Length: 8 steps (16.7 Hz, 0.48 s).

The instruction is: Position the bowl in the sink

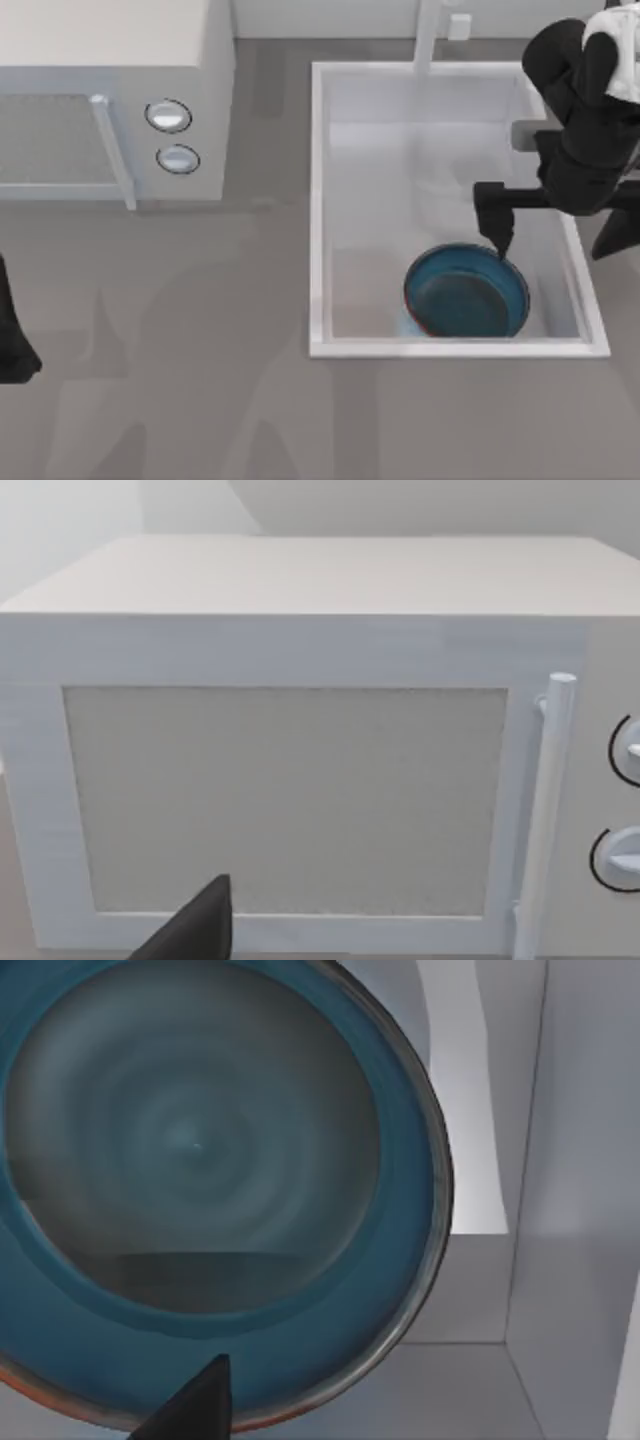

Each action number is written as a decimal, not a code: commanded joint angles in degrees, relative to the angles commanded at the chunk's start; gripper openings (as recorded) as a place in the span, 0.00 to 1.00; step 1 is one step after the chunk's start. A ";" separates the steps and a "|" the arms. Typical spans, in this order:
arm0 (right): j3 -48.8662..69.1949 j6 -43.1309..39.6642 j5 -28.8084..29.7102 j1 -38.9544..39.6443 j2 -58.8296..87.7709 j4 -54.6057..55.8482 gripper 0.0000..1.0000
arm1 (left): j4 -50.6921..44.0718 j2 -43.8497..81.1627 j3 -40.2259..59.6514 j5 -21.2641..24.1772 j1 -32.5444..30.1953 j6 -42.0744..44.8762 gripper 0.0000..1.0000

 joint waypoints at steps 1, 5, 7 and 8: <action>-0.16 -0.05 -0.07 -0.31 -0.16 0.12 1.00 | 0.00 0.00 0.00 0.00 0.00 0.00 1.00; -2.12 -0.10 0.02 -0.12 2.28 4.19 1.00 | 0.00 0.00 0.00 0.00 0.00 0.00 1.00; -4.08 0.00 0.04 -0.06 4.86 9.10 1.00 | 0.00 0.00 0.00 0.00 0.00 0.00 1.00; -5.19 0.06 0.05 -0.04 6.21 11.77 1.00 | 0.00 0.00 0.00 0.00 0.00 0.00 1.00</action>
